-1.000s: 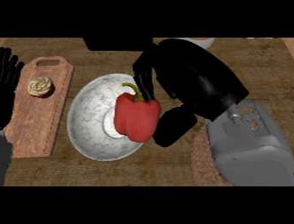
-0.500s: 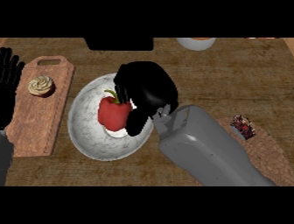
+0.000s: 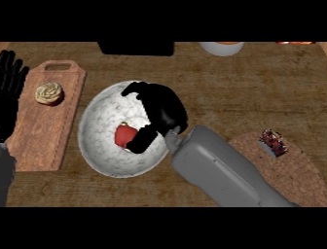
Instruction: Pick the bell pepper from the placemat and place it in the bowl
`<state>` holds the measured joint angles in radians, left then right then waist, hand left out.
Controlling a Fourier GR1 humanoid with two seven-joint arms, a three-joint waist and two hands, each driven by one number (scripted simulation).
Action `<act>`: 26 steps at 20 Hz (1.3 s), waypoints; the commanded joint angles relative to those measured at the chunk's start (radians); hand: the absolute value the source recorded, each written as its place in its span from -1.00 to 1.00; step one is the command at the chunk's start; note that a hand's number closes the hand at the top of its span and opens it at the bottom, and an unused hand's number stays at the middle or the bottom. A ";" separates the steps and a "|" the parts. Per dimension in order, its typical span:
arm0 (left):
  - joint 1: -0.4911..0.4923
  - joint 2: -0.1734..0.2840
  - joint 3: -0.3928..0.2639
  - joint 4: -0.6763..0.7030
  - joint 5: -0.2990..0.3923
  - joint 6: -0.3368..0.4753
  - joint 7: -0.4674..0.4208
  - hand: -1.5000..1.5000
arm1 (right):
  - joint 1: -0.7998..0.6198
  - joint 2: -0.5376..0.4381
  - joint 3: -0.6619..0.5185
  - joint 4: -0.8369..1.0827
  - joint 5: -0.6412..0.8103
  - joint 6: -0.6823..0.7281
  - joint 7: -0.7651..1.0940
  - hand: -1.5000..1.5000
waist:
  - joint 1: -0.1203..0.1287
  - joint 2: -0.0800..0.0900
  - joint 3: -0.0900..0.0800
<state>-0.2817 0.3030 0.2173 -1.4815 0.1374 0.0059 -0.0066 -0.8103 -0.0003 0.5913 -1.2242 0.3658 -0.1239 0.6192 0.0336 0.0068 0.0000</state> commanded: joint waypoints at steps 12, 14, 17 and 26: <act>0.046 -0.010 0.019 -0.001 -0.008 0.006 -0.036 0.00 | 0.010 -0.086 -0.306 0.040 -0.119 -0.313 -0.274 -1.00 | -0.031 -0.007 0.000; 0.027 0.003 0.014 -0.002 -0.005 -0.003 -0.003 0.00 | 0.101 -0.139 -0.350 -0.029 -0.186 -0.271 -0.311 -1.00 | -0.041 -0.008 0.001; 0.030 -0.015 0.010 -0.019 -0.019 0.023 -0.009 0.00 | 0.140 -0.193 -0.451 0.023 -0.272 -0.206 -0.470 -1.00 | -0.033 -0.005 0.001; 0.049 0.013 0.028 -0.069 0.006 -0.007 0.039 0.00 | 0.279 -0.393 -0.675 0.110 -0.471 0.097 -0.719 -1.00 | -0.027 -0.005 0.001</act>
<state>-0.2384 0.3022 0.2411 -1.5123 0.1347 0.0057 -0.0066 -0.5865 -0.3172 0.0060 -1.1845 -0.0282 -0.1484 0.0342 0.0015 0.0012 0.0006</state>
